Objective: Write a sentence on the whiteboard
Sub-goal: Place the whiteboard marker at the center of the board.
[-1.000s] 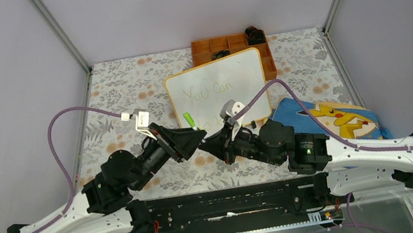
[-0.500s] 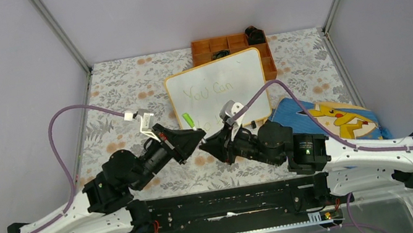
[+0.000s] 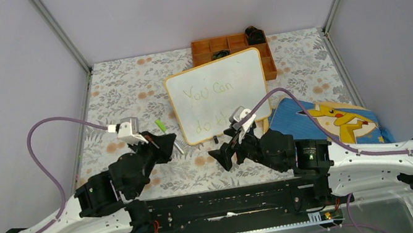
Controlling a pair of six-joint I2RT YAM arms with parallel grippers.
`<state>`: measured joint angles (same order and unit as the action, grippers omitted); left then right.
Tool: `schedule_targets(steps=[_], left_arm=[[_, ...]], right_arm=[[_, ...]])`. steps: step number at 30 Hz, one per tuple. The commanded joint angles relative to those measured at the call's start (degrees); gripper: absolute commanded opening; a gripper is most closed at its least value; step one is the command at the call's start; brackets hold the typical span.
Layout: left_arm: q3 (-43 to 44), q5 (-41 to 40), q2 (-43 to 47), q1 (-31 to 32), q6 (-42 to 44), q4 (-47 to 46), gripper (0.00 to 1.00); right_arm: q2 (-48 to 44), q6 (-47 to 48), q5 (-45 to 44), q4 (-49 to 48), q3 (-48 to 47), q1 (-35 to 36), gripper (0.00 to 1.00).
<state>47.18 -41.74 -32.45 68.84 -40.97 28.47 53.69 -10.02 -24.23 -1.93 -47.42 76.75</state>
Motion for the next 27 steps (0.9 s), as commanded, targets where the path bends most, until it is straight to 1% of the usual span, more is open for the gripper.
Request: schedule_targets(steps=[1,4,6,10,11,12,13,16,18,24,27], left_arm=[[-2.84,-10.38,-0.2,-0.26,-5.89,10.05,0.0],[-4.09,-9.08,-2.93,-1.68,-6.32,10.17,0.0],[-3.76,-5.49,-6.7,-5.07,-5.04,9.25,0.0],[-2.77,6.83,-15.08,-17.56,-0.9,6.65,0.0],[-3.18,8.76,-15.93,-21.06,-0.76,6.63,0.0],[-4.03,11.14,-15.99,-24.76,-0.73,6.46,0.0],[-5.32,15.14,-15.48,-28.5,-0.19,5.52,0.0],[-8.51,22.02,-13.84,-37.18,0.54,4.1,0.0],[-9.39,25.93,-14.57,-42.28,1.22,4.02,0.0],[-11.08,35.19,-21.15,-54.06,1.1,0.86,0.0],[-10.64,39.17,-26.25,-57.93,1.03,-0.69,0.0]], right_arm=[[-0.43,0.97,-5.78,-1.66,2.81,-0.48,0.85],[0.29,1.09,-5.94,-2.56,3.67,-1.01,0.85],[0.84,1.23,-6.1,-3.1,3.89,-1.43,0.86],[1.0,1.15,-6.18,-3.84,4.67,-1.86,0.85],[0.86,1.19,-6.26,-4.03,5.01,-1.93,0.85],[0.66,1.16,-6.69,-4.26,5.53,-1.95,0.86],[0.37,0.99,-7.16,-4.44,6.17,-2.03,0.85],[-0.71,0.09,-8.04,-4.25,7.81,-2.28,0.85],[-1.34,-0.28,-8.14,-4.43,8.97,-2.51,0.85],[-0.61,-2.19,-9.27,-3.85,9.59,-3.56,0.85],[0.16,-4.34,-11.22,-1.48,8.55,-4.3,0.85]])
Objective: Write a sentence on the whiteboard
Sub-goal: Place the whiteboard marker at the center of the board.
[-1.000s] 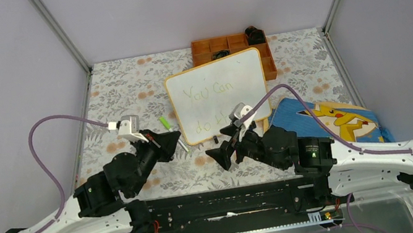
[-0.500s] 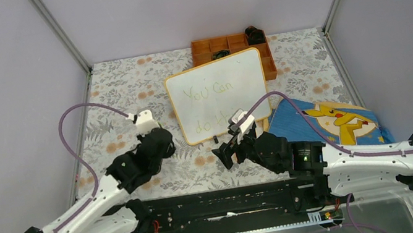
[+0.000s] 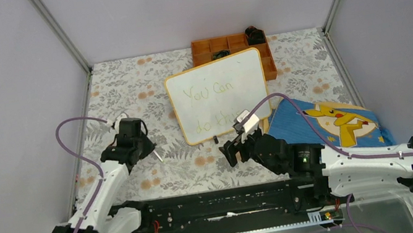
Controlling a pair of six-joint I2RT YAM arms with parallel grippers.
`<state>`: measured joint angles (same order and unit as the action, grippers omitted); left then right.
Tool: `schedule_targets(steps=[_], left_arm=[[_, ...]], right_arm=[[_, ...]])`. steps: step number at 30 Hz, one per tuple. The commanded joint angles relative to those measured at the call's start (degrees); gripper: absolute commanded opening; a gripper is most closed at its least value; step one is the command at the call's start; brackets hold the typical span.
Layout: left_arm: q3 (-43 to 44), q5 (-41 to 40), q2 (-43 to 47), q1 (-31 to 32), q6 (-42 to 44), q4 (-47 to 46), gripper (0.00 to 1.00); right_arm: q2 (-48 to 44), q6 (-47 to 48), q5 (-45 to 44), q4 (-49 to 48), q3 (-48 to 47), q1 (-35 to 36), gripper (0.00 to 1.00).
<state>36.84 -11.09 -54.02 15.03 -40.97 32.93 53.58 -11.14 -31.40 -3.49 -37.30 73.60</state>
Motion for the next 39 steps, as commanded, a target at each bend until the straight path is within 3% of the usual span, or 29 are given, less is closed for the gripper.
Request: schedule_targets(steps=[1,17,24,39], left_arm=[[-0.05,9.64,-6.11,-5.15,1.13,-5.49,0.0],[5.41,14.08,-21.54,-8.35,6.64,-9.66,0.0],[4.52,14.68,-23.2,-8.35,8.1,-10.97,0.0],[5.17,15.53,-26.49,-6.06,8.33,-11.45,0.06]], right_arm=[[0.18,-3.91,-4.41,0.7,-1.69,-1.51,0.85],[-2.37,-8.15,-1.38,5.44,-0.8,-5.22,0.82],[-2.33,-8.92,-2.68,8.61,-0.02,-5.23,0.82],[4.81,-9.12,-1.09,5.65,-3.75,-5.24,0.81]])
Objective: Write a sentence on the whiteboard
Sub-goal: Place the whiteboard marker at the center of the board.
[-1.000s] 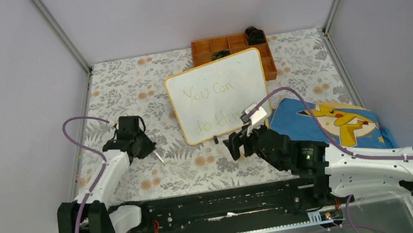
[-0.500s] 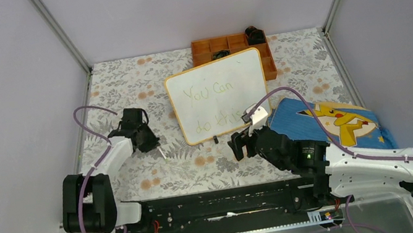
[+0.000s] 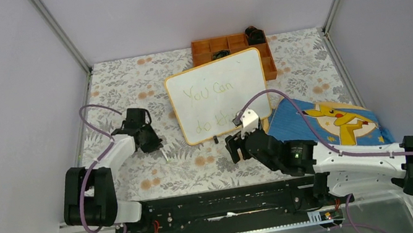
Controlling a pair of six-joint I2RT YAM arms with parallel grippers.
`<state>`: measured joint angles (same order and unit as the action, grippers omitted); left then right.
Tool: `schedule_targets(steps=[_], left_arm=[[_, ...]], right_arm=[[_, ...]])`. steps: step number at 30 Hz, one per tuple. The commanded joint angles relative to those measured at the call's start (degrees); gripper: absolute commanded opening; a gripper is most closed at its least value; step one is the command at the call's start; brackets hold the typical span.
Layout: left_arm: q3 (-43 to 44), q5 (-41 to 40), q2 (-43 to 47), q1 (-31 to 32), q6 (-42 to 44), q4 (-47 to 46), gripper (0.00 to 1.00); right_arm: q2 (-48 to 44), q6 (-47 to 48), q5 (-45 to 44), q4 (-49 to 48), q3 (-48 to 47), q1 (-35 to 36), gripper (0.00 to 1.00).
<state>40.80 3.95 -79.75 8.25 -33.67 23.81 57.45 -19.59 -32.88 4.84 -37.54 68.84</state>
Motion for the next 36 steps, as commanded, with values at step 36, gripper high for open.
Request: schedule_targets(steps=[36], left_arm=[[1.66,1.28,-4.27,2.91,1.41,-1.75,0.26]], right_arm=[[-0.54,-2.59,1.16,-2.25,-2.58,-0.48,0.8]])
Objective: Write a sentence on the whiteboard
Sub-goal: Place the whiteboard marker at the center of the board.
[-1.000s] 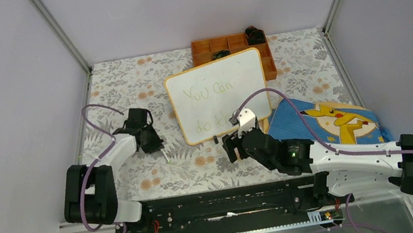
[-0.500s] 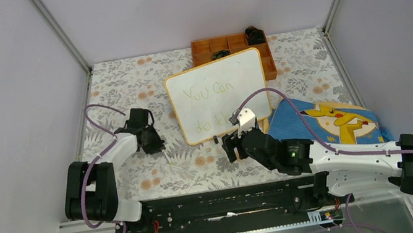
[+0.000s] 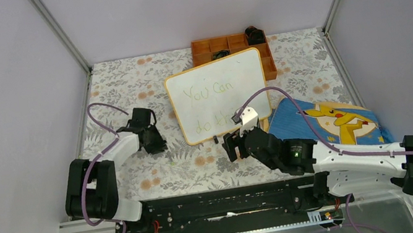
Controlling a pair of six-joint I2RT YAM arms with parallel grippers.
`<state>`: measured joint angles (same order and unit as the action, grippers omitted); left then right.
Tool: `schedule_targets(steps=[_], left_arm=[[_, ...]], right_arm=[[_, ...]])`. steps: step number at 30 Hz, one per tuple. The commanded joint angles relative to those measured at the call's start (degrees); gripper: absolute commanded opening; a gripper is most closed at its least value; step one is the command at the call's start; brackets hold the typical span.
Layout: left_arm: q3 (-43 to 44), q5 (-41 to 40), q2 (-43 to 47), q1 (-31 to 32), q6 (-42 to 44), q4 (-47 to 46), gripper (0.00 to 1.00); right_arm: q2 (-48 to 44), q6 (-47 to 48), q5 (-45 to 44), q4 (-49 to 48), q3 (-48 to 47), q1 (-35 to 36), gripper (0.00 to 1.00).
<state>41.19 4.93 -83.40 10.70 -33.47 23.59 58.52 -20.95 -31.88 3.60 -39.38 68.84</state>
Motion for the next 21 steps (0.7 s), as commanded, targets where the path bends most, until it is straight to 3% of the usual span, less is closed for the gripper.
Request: schedule_targets(steps=[1,21], left_arm=[[1.36,0.34,-0.77,0.45,1.24,-1.46,0.27],[1.36,-1.01,-0.94,1.03,1.13,-0.78,0.3]], right_arm=[[-1.79,-1.28,0.17,-0.96,-0.66,-0.46,0.8],[-4.2,-1.97,-0.05,-0.34,0.46,-0.5,0.8]])
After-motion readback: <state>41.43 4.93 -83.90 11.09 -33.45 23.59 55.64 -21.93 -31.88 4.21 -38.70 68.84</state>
